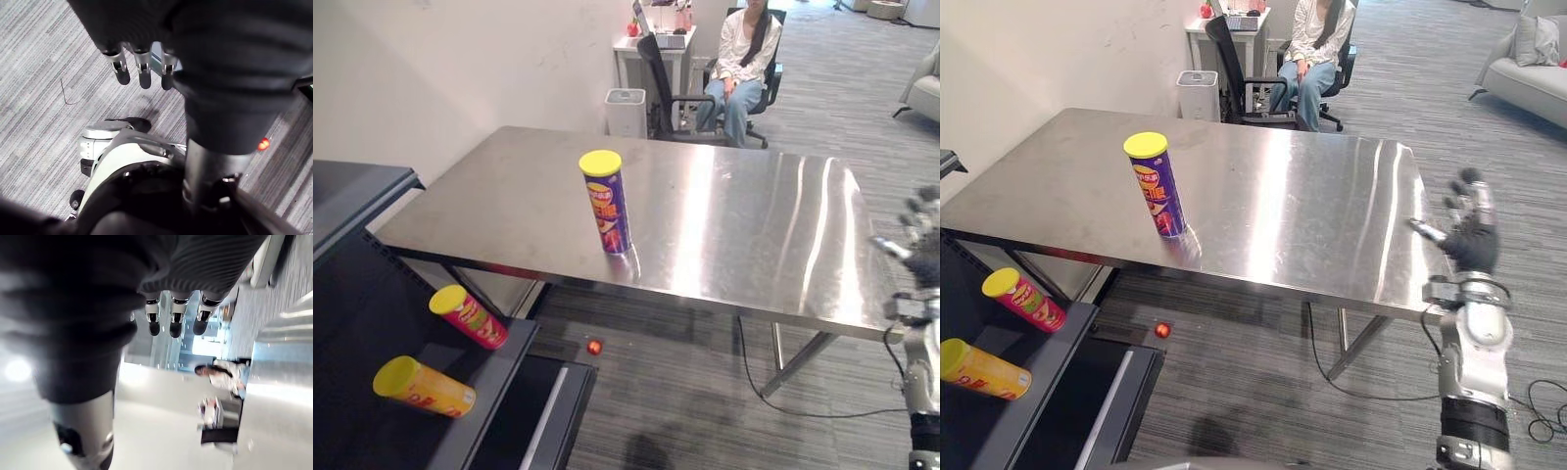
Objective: Put the gum and the chips on the shelf.
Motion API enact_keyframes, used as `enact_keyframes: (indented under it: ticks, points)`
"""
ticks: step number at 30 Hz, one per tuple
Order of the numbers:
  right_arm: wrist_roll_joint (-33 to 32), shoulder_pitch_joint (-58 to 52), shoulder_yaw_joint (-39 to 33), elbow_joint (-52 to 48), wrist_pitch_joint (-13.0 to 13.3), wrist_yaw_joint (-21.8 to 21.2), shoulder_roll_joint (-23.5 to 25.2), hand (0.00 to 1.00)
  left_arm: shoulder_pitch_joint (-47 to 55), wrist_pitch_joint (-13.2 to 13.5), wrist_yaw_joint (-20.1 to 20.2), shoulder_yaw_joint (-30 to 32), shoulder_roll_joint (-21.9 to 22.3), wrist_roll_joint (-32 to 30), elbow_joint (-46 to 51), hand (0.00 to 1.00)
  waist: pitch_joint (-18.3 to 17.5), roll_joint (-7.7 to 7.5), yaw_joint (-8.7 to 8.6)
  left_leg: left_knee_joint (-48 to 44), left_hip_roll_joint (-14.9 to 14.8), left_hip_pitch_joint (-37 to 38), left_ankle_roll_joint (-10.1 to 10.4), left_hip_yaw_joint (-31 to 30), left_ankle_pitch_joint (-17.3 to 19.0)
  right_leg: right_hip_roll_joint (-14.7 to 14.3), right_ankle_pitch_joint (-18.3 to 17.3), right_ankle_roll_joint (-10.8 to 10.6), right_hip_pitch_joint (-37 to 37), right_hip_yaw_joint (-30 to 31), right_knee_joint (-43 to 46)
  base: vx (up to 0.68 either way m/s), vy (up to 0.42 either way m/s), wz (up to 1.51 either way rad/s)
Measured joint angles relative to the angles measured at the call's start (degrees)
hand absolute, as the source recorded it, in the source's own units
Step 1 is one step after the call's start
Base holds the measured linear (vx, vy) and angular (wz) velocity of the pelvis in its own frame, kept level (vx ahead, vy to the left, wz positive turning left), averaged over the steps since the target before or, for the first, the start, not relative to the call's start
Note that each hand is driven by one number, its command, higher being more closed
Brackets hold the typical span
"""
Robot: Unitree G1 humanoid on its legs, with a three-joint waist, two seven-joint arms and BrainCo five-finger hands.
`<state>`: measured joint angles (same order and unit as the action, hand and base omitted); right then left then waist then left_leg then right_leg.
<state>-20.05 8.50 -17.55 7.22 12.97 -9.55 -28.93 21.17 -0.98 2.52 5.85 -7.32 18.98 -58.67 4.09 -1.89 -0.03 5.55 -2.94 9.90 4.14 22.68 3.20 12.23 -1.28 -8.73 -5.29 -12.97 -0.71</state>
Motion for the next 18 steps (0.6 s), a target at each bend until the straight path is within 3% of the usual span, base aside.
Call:
enact_keyframes:
  ticks: [5,18]
  points:
    - [2.03,3.74,6.06,0.59,-1.15,-3.92,-0.32,0.0,0.15,0.91,-0.09,-0.56,-0.14,-0.09,0.19,0.0,0.02,-0.23,0.12,0.01,0.05,-0.76,-0.41,-3.21,-0.81,0.23,0.01,0.02,-1.19,-3.27,0.02,-0.02,-0.048,0.3]
    - [4.35,13.09,14.94,4.89,-1.93,-4.56,1.03,0.0,0.2,1.5,-0.06,-1.04,-0.34,-0.13,1.74,0.0,1.22,-0.39,1.62,0.44,0.06,-1.9,-0.46,-7.55,-3.01,0.27,-0.07,0.12,-2.93,-7.62,-0.27,-0.05,-0.041,0.18]
